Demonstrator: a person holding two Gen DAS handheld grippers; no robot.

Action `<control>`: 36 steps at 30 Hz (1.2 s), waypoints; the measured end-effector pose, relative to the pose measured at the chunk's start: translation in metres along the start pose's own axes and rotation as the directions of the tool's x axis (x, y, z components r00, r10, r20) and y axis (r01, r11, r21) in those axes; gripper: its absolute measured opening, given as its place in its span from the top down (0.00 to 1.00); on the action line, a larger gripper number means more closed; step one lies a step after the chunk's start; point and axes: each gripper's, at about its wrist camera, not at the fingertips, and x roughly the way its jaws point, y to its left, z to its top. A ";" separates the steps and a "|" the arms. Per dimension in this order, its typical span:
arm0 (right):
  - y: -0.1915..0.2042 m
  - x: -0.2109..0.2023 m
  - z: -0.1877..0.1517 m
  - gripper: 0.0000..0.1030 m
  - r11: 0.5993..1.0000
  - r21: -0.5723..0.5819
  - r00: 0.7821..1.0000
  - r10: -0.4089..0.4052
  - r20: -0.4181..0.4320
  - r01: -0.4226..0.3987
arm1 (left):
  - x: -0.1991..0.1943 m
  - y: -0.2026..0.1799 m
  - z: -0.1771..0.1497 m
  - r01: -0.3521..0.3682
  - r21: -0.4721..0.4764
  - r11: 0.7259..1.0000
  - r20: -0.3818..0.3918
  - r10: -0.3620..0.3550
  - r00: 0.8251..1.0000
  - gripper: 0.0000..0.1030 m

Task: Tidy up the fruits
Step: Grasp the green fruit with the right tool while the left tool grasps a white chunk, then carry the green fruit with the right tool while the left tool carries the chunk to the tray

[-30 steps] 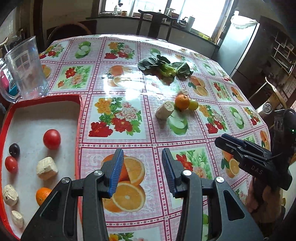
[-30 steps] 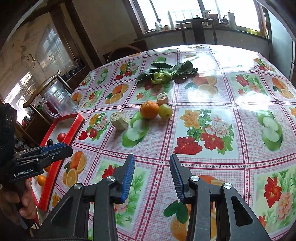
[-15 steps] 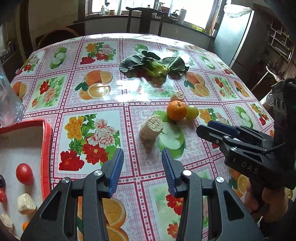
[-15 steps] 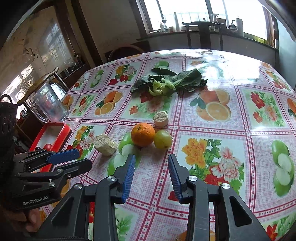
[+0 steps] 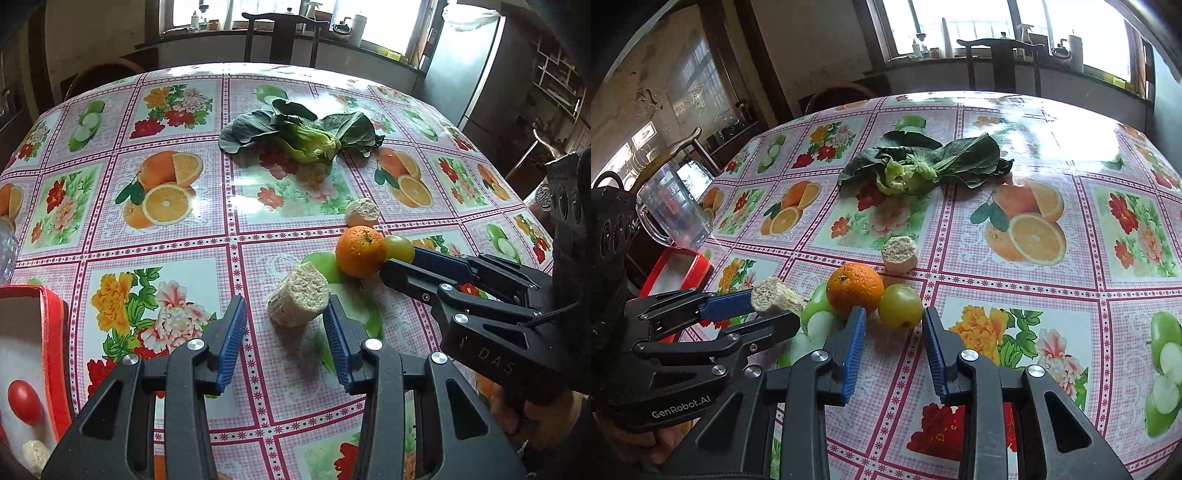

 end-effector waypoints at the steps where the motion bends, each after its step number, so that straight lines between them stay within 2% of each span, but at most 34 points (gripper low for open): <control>1: -0.001 0.001 0.001 0.74 1.000 0.002 1.000 0.001 0.001 -0.001 | 0.001 0.000 0.001 0.003 0.000 1.000 0.004 -0.003 1.000 0.62; 4: -0.003 -0.001 0.000 0.78 1.000 0.008 1.000 0.004 0.000 -0.004 | 0.002 0.003 0.003 0.029 -0.010 1.000 0.009 -0.029 1.000 0.72; 9: 0.002 -0.011 -0.009 0.79 1.000 -0.012 1.000 0.005 0.005 -0.005 | -0.002 0.003 -0.002 0.040 -0.012 0.999 0.004 -0.040 0.999 0.72; 17: 0.018 -0.036 -0.029 0.79 0.998 -0.005 0.998 0.061 0.013 -0.061 | -0.036 0.013 -0.027 0.066 -0.053 0.996 0.026 -0.064 0.998 0.72; 28: 0.059 -0.061 -0.042 0.79 0.992 -0.027 0.992 0.124 0.026 -0.123 | -0.082 0.033 -0.057 0.045 -0.099 0.994 0.072 -0.038 0.997 0.72; 36: 0.096 -0.075 -0.050 0.79 0.983 -0.057 0.984 0.174 0.031 -0.172 | -0.110 0.055 -0.081 0.005 -0.150 0.989 0.101 0.011 0.995 0.72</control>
